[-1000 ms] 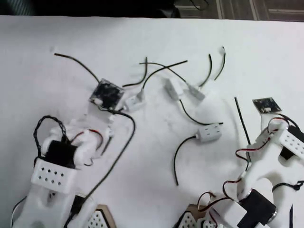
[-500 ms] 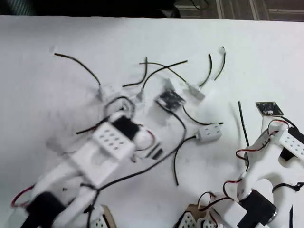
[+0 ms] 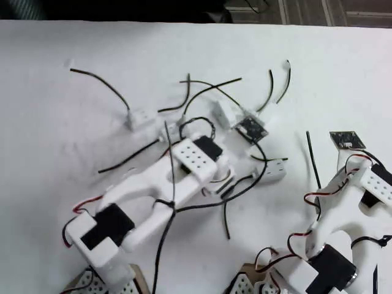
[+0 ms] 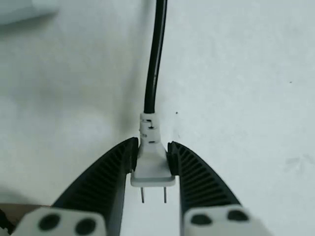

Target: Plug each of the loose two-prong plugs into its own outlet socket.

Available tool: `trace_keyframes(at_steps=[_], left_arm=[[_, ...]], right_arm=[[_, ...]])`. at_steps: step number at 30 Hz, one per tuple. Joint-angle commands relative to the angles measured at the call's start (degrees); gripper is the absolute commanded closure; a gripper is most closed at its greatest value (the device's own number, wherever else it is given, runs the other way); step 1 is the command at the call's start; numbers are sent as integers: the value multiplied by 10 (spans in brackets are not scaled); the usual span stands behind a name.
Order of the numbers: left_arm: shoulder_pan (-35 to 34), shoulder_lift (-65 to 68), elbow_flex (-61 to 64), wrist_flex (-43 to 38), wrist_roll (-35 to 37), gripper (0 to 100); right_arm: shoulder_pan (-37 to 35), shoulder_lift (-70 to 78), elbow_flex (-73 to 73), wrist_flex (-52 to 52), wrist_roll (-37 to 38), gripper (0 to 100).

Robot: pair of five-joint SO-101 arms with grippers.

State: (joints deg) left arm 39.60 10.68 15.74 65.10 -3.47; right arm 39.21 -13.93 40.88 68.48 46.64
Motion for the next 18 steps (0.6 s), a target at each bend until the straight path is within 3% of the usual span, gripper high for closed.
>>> trace_keyframes(at_steps=[1, 6, 9, 12, 18], left_arm=[[22, 13, -33, -7, 6, 781], [38, 84, -43, -31, 6, 783], [37, 112, -89, 17, 3, 833], [39, 138, -113, 41, 2, 976], [36, 117, -105, 113, 0, 978]], right_arm=[[7, -22, -2, 2, -4, 981], [7, -22, -2, 2, -4, 981], [7, -22, -2, 2, -4, 981], [7, -22, -2, 2, -4, 981], [17, -22, -2, 2, -4, 981]])
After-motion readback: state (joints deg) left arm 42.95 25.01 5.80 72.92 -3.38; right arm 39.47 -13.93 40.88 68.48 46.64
